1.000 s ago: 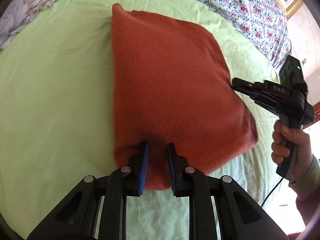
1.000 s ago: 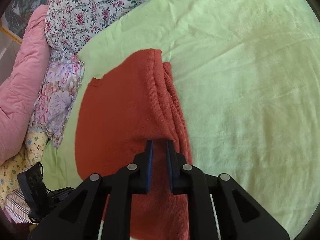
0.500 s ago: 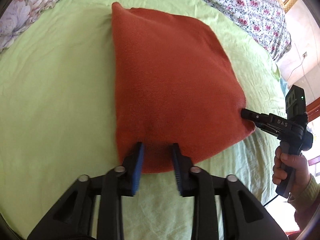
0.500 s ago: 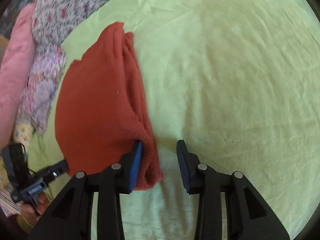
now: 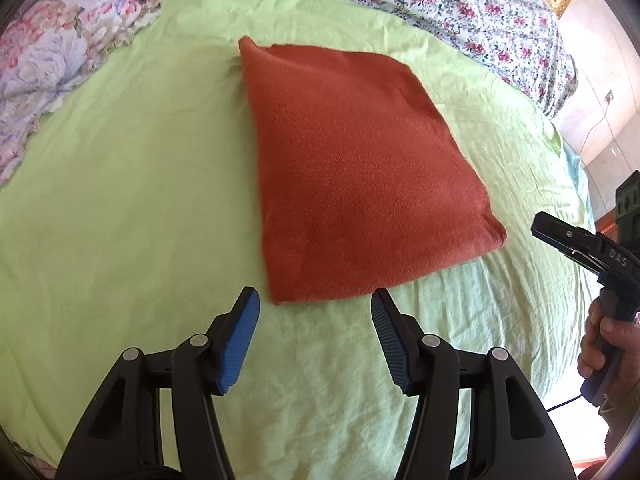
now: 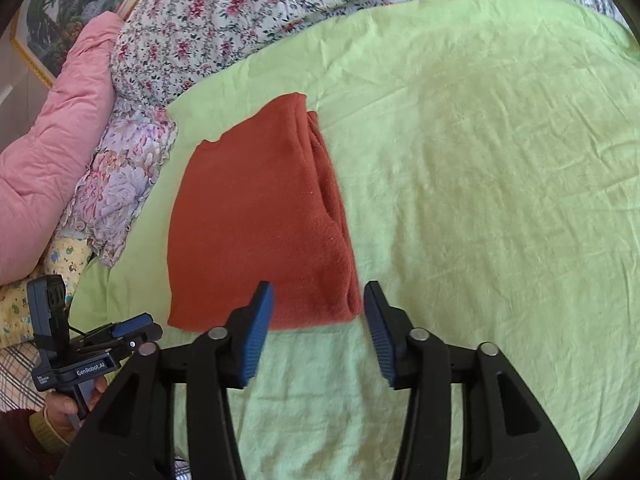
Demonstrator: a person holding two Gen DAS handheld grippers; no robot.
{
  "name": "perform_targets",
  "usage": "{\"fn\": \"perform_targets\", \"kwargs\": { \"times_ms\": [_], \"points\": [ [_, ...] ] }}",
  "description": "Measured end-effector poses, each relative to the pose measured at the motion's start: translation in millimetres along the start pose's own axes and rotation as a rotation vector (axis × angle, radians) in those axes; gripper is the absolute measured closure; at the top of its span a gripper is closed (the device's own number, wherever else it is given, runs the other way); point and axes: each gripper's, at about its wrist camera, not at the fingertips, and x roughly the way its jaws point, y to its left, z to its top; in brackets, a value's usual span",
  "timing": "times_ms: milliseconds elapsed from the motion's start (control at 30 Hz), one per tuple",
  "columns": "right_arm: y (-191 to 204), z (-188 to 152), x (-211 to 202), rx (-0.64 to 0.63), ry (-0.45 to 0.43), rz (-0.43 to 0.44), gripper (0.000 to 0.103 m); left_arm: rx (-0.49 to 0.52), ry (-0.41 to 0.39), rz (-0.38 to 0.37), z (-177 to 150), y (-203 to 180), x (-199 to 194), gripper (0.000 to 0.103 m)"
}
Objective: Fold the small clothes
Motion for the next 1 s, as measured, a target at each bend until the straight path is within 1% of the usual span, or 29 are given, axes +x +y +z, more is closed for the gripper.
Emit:
{"fn": "perform_targets", "kwargs": {
  "times_ms": [67,133,167,233,300,400,467,533,567,600,733,933,1000],
  "points": [
    [6.8,-6.1,-5.7,-0.022,-0.012,-0.004,0.046,0.013,-0.022,0.016,-2.8,2.3,-8.2,0.041],
    [15.4,-14.8,-10.4,-0.045,-0.024,-0.016,0.038,0.019,-0.040,0.037,-5.2,4.6,-14.9,0.039],
    [19.7,-17.1,-10.7,-0.052,-0.027,-0.017,0.036,0.021,-0.046,0.045,-6.5,6.7,-17.9,0.037],
    [28.0,-25.4,-11.4,-0.068,-0.030,-0.020,0.029,0.019,-0.057,0.057,-10.1,10.7,-23.3,0.037],
    [33.5,-32.7,-11.8,-0.078,-0.030,-0.023,0.026,0.016,-0.068,0.070,-14.2,15.2,-29.3,0.036],
    [42.9,-42.3,-10.2,-0.098,-0.025,-0.026,0.025,0.018,-0.082,0.095,-19.5,19.0,-36.3,0.030],
    [48.9,-47.0,-10.1,-0.113,-0.029,-0.023,0.024,0.029,-0.084,0.100,-23.4,19.0,-40.0,0.030],
    [54.6,-50.8,-11.1,-0.126,-0.041,-0.025,0.020,0.038,-0.087,0.130,-26.0,19.2,-42.6,0.026],
    [57.1,-52.3,-11.6,-0.131,-0.046,-0.032,0.020,0.039,-0.091,0.141,-26.9,19.7,-44.0,0.022],
    [59.4,-54.1,-12.8,-0.134,-0.052,-0.034,0.019,0.039,-0.097,0.145,-27.6,19.9,-45.2,0.021],
    [68.3,-59.3,-16.1,-0.173,-0.067,-0.043,0.016,0.048,-0.108,0.160,-29.1,17.9,-46.4,0.020],
    [69.1,-65.1,-17.9,-0.214,-0.068,-0.078,0.015,0.076,-0.123,0.174,-32.5,10.5,-47.2,0.018],
    [66.3,-64.6,-18.1,-0.221,-0.069,-0.090,0.015,0.075,-0.112,0.175,-33.9,8.0,-43.8,0.017]
  ]
}}
